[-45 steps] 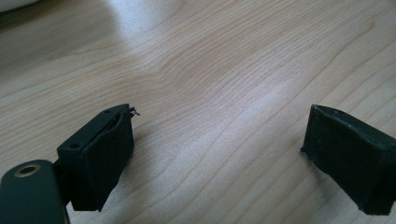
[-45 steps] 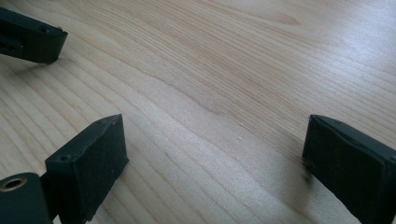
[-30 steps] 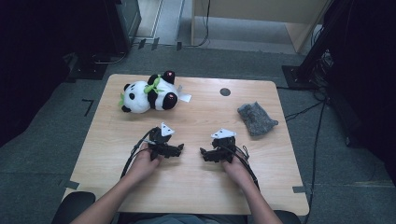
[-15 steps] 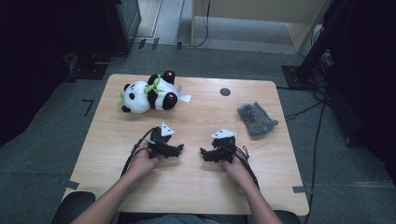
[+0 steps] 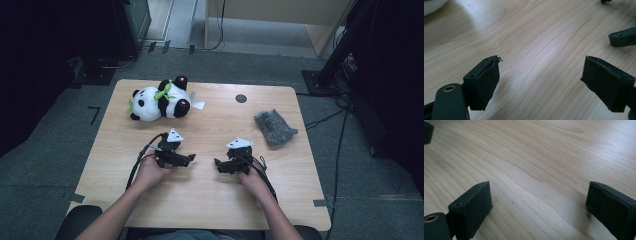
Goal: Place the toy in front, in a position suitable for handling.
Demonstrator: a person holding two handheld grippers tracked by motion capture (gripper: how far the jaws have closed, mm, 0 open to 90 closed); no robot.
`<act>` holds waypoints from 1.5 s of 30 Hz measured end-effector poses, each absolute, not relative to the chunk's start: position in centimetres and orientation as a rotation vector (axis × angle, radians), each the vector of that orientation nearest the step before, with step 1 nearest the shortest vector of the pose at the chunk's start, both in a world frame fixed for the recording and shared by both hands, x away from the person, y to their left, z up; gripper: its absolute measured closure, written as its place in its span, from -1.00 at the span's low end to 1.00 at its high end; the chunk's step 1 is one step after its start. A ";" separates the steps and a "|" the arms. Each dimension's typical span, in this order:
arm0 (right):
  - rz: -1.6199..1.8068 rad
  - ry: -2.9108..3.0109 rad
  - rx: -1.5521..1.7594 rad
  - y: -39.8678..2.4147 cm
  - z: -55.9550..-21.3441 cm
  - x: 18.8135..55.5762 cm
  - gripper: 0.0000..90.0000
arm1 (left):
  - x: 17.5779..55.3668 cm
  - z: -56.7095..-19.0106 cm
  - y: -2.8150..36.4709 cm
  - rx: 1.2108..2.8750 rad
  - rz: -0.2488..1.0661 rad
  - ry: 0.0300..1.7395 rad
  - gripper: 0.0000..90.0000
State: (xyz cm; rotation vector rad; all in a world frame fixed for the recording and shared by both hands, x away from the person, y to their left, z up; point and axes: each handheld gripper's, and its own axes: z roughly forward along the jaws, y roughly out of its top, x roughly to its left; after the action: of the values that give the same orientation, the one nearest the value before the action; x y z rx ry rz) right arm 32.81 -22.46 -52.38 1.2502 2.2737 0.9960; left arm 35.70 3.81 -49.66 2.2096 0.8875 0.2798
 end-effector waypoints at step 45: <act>0.991 2.274 1.249 -22.4 -52.4 32.8 -0.87 | 38.8 -44.2 8.8 2.144 0.206 0.855 -0.26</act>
State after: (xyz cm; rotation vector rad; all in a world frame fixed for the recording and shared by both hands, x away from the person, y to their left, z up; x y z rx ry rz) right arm 32.80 -22.45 -52.38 1.2486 2.2743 0.9906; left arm 38.75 8.76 -44.16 2.1437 0.8552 0.2058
